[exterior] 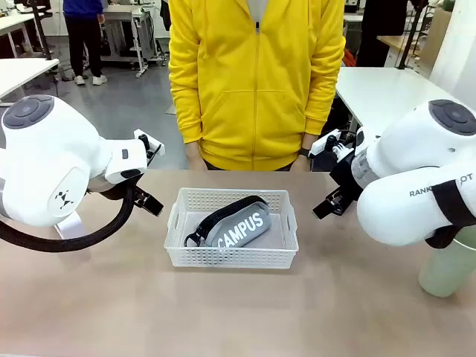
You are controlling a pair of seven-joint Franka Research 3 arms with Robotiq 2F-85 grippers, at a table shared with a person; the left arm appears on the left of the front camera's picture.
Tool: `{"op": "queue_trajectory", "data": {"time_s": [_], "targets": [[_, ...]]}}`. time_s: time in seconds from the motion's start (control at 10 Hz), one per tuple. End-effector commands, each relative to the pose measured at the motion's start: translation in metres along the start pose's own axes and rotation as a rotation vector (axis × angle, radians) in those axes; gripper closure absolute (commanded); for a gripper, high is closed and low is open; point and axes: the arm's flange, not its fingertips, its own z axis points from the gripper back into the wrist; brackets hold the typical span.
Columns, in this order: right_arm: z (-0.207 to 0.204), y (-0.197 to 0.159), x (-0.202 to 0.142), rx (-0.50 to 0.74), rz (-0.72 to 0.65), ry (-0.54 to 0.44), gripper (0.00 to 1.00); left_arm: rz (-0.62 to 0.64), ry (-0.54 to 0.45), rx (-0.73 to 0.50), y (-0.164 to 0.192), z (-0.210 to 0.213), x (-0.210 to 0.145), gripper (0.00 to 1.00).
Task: Efficiently arrange items inside the basket to fit them all.
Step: Pick up the Digital clock and place it inside the Organizing basket.
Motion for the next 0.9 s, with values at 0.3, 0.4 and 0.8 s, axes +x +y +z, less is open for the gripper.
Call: {"op": "queue_trajectory", "data": {"time_s": [0.3,0.4,0.8], "targets": [[0.0,0.0,0.0,0.0,0.0,0.0,0.0,0.0,0.0,0.0,0.0,0.0001,0.0001,0.0],[0.0,0.0,0.0,0.0,0.0,0.0,0.0,0.0,0.0,0.0,0.0,0.0001,0.0001,0.0],[0.0,0.0,0.0,0.0,0.0,0.0,0.0,0.0,0.0,0.0,0.0,0.0001,0.0001,0.0]]}}
